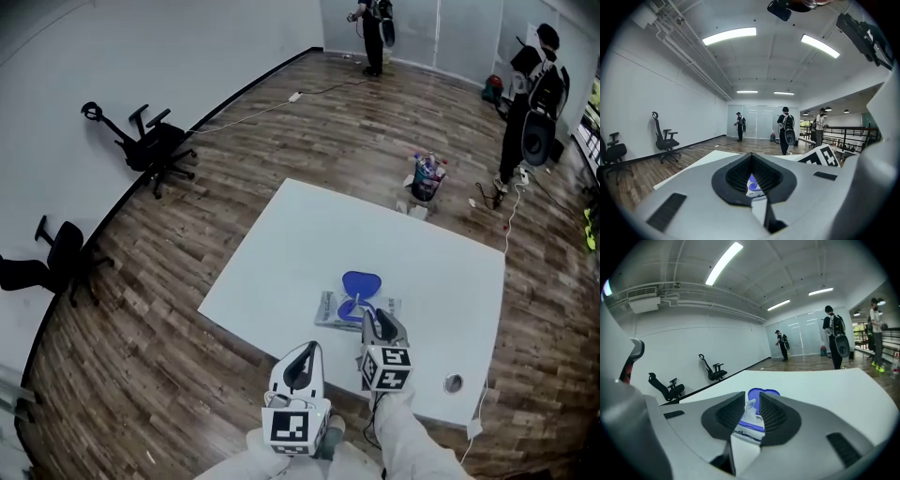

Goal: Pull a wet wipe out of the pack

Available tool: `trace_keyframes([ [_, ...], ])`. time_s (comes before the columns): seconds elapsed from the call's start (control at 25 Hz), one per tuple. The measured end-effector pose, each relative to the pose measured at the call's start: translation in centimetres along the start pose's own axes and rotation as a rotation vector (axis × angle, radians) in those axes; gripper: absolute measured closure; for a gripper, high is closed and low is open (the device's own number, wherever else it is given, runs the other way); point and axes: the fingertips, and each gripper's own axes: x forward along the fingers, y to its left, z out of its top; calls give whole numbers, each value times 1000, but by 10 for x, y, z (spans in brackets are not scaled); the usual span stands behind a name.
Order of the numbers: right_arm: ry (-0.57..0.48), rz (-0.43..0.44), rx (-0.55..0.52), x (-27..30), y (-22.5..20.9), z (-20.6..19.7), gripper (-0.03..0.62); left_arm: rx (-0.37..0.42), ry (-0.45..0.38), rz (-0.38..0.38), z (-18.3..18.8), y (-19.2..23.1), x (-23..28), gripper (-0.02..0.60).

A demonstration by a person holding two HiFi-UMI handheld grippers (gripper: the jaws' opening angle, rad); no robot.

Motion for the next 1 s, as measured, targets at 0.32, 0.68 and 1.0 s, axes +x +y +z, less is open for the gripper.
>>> trace_keyframes([
  [0.32, 108, 15, -11, 33, -1, -28, 514, 5, -10, 26, -11, 12, 5, 581],
  [0.68, 190, 34, -37, 53, 5, -46, 514, -4, 13, 58, -15, 26, 18, 581],
  [1.0, 233, 42, -52, 61, 9, -50, 514, -26, 32, 80, -21, 38, 23, 581],
])
